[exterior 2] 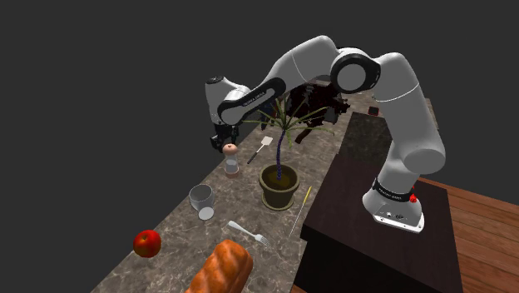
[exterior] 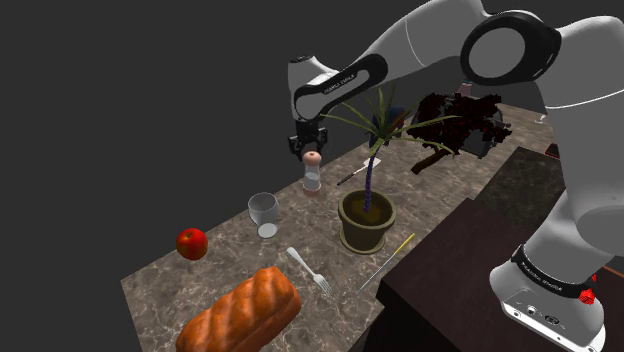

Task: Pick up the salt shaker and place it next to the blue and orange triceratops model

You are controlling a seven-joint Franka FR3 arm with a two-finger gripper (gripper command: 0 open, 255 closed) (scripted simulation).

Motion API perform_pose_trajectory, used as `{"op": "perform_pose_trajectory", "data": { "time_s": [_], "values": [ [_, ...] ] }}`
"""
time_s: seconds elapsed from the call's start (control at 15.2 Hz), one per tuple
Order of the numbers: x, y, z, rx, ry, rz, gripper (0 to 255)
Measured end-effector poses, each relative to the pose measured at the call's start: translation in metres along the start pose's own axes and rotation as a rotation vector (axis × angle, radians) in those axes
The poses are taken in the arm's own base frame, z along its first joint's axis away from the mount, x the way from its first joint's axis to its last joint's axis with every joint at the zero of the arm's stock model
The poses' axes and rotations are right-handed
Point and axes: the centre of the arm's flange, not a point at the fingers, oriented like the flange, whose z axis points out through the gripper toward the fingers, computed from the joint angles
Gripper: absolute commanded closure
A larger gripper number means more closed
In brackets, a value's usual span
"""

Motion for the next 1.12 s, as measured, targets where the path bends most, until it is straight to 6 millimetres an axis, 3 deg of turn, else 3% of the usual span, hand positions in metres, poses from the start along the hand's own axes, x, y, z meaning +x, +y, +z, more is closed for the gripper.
{"op": "perform_pose_trajectory", "data": {
  "time_s": [1.12],
  "values": [
    [0.005,0.006,-0.089,0.0,0.0,0.0,255]
  ]
}}
